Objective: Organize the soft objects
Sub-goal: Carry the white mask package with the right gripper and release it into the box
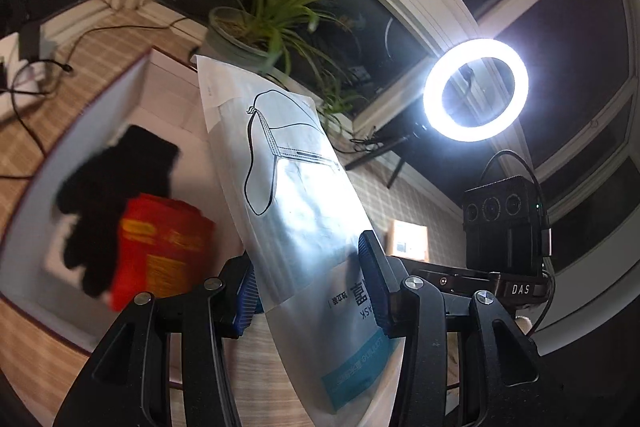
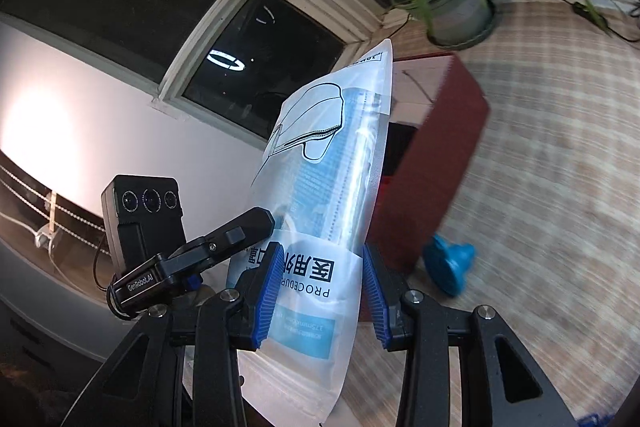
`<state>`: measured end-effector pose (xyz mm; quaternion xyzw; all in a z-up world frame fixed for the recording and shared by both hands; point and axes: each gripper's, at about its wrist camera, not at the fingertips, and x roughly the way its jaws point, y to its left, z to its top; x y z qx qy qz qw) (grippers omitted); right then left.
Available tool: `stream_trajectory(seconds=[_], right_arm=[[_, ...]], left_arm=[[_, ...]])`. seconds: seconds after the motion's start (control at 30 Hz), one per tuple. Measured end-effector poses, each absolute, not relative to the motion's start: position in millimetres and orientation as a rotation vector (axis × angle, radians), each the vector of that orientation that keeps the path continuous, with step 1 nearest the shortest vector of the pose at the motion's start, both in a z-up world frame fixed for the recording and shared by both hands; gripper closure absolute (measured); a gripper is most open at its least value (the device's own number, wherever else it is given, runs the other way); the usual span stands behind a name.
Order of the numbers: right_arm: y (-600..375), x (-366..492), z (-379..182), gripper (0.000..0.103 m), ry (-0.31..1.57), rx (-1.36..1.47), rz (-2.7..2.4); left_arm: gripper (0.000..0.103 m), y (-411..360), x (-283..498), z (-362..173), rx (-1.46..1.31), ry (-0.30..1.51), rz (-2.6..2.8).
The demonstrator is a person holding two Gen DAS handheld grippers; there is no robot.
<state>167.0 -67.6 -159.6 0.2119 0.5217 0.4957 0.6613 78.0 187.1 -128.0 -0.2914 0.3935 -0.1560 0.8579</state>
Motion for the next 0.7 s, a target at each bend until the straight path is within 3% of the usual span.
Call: stream_trajectory(seconds=[0.7], right_arm=[[21.3, 182.6, -179.2, 0.067, 1.23, 0.459, 1.004]], left_arm=[[0.059, 277.8, 127.9, -151.6, -0.476, 0.954, -0.263]])
